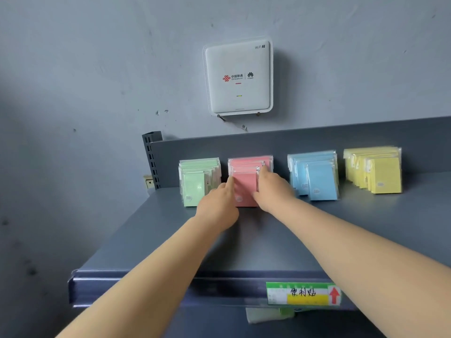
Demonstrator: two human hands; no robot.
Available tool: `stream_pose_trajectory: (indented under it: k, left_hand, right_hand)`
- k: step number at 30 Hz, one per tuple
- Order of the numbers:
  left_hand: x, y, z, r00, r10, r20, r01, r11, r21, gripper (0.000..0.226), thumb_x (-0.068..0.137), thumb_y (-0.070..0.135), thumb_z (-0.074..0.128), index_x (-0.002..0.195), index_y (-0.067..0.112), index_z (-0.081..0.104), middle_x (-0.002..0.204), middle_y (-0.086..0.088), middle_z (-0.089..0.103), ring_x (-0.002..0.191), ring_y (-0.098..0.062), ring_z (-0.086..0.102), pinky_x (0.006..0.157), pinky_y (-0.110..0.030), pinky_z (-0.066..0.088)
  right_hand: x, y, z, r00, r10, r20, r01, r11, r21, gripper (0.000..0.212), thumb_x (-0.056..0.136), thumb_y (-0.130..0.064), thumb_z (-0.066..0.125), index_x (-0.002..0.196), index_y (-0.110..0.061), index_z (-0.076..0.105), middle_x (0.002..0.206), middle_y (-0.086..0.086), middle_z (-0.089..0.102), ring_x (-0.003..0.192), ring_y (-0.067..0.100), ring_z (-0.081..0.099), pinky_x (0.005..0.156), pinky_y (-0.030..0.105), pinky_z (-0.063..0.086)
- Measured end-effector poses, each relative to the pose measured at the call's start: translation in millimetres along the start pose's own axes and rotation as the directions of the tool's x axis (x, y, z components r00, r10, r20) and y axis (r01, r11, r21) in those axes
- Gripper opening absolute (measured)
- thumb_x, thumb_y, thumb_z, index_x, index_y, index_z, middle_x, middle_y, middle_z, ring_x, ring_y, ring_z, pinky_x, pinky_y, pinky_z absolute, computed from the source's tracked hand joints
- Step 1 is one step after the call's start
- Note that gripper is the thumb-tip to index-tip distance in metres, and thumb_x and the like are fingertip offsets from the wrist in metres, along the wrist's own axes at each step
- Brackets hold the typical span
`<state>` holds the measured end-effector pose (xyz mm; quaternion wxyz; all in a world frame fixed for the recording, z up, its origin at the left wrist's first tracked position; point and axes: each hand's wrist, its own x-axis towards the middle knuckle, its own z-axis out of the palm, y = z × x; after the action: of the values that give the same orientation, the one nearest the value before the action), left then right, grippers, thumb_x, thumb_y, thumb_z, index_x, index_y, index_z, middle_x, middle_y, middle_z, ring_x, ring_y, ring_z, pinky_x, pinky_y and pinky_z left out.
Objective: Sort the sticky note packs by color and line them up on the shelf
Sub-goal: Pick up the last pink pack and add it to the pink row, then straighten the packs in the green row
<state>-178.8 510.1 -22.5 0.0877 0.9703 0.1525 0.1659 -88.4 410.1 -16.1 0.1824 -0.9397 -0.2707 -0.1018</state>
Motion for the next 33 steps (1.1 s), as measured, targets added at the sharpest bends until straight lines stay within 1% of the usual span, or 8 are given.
stream_pose_trajectory:
  k: [4, 8, 10, 13, 17, 22, 29, 33]
  left_hand:
    - [11, -5, 0, 0.998, 0.035, 0.045, -0.039, 0.993, 0.108, 0.053, 0.085, 0.014, 0.049, 0.135, 0.016, 0.031, 0.126, -0.004, 0.051, 0.11, -0.028, 0.052, 0.074, -0.035, 0.042]
    - [12, -8, -8, 0.998, 0.065, 0.017, -0.067, 0.973, 0.223, 0.043, 0.089, 0.023, 0.047, 0.129, 0.013, 0.038, 0.127, -0.005, 0.052, 0.114, -0.027, 0.05, 0.087, -0.034, 0.041]
    - [11, -12, -17, 0.995, 0.105, 0.001, -0.101, 0.959, 0.264, 0.044, 0.089, 0.026, 0.047, 0.13, 0.014, 0.038, 0.128, -0.003, 0.052, 0.115, -0.026, 0.05, 0.09, -0.033, 0.039]
    - [16, -26, -41, 0.982, 0.164, -0.097, -0.132, 0.952, 0.277, 0.042, 0.09, 0.034, 0.047, 0.13, 0.021, 0.043, 0.125, 0.003, 0.054, 0.115, -0.022, 0.05, 0.091, -0.029, 0.038]
    - [36, -60, -78, 0.965, 0.14, -0.221, -0.087, 0.969, 0.23, 0.036, 0.089, 0.033, 0.054, 0.124, 0.023, 0.053, 0.119, 0.007, 0.058, 0.108, -0.018, 0.053, 0.086, -0.029, 0.038]
    - [75, -104, -106, 0.985, 0.038, -0.169, -0.01, 0.987, 0.163, 0.03, 0.087, 0.029, 0.059, 0.117, 0.024, 0.056, 0.101, 0.012, 0.054, 0.092, -0.015, 0.052, 0.08, -0.03, 0.045]
    - [115, -138, -102, 0.998, 0.057, 0.029, -0.059, 0.997, 0.055, 0.036, 0.082, 0.017, 0.067, 0.117, 0.022, 0.059, 0.094, 0.013, 0.057, 0.079, -0.01, 0.054, 0.078, -0.023, 0.045]
    - [118, -158, -77, 1.0, 0.002, 0.029, 0.002, 0.994, -0.113, 0.036, 0.083, 0.007, 0.06, 0.116, 0.021, 0.059, 0.096, 0.011, 0.06, 0.078, -0.009, 0.059, 0.071, -0.015, 0.045]
  right_hand:
    - [9, 6, -6, 0.999, -0.03, 0.038, 0.033, 0.997, -0.07, 0.077, 0.086, -0.01, 0.053, 0.148, -0.007, 0.006, 0.124, 0.012, 0.055, 0.103, 0.033, 0.058, 0.065, 0.032, 0.041]
    - [13, 10, -11, 0.996, -0.04, 0.078, 0.041, 0.999, -0.016, 0.07, 0.082, -0.022, 0.062, 0.135, -0.005, 0.019, 0.107, 0.009, 0.059, 0.084, 0.029, 0.057, 0.064, 0.033, 0.045]
    - [12, 12, -12, 0.993, -0.083, 0.083, 0.08, 0.996, 0.028, 0.071, 0.077, -0.034, 0.068, 0.125, -0.006, 0.023, 0.109, 0.007, 0.057, 0.087, 0.03, 0.06, 0.07, 0.037, 0.051]
    - [15, 9, -25, 0.978, -0.205, -0.032, 0.206, 0.979, 0.005, 0.072, 0.076, -0.046, 0.068, 0.121, -0.009, 0.025, 0.113, 0.004, 0.051, 0.096, 0.029, 0.059, 0.075, 0.036, 0.049]
    - [35, -9, -47, 0.922, -0.362, -0.14, 0.371, 0.927, 0.045, 0.05, 0.082, -0.042, 0.062, 0.111, -0.016, 0.032, 0.098, -0.008, 0.039, 0.088, 0.021, 0.048, 0.074, 0.032, 0.041]
    - [81, -49, -51, 0.867, -0.492, -0.074, 0.495, 0.869, 0.022, 0.031, 0.082, -0.035, 0.063, 0.104, -0.019, 0.048, 0.102, -0.004, 0.055, 0.093, 0.019, 0.052, 0.083, 0.037, 0.048]
    - [120, -80, -37, 0.858, -0.506, 0.085, 0.513, 0.85, -0.122, 0.04, 0.078, -0.022, 0.061, 0.117, -0.023, 0.052, 0.112, -0.003, 0.058, 0.097, 0.019, 0.055, 0.084, 0.036, 0.05]
    - [122, -71, -26, 0.842, -0.517, 0.157, 0.539, 0.824, -0.176, 0.046, 0.079, -0.02, 0.059, 0.122, -0.029, 0.047, 0.109, -0.01, 0.049, 0.089, 0.011, 0.043, 0.081, 0.03, 0.045]
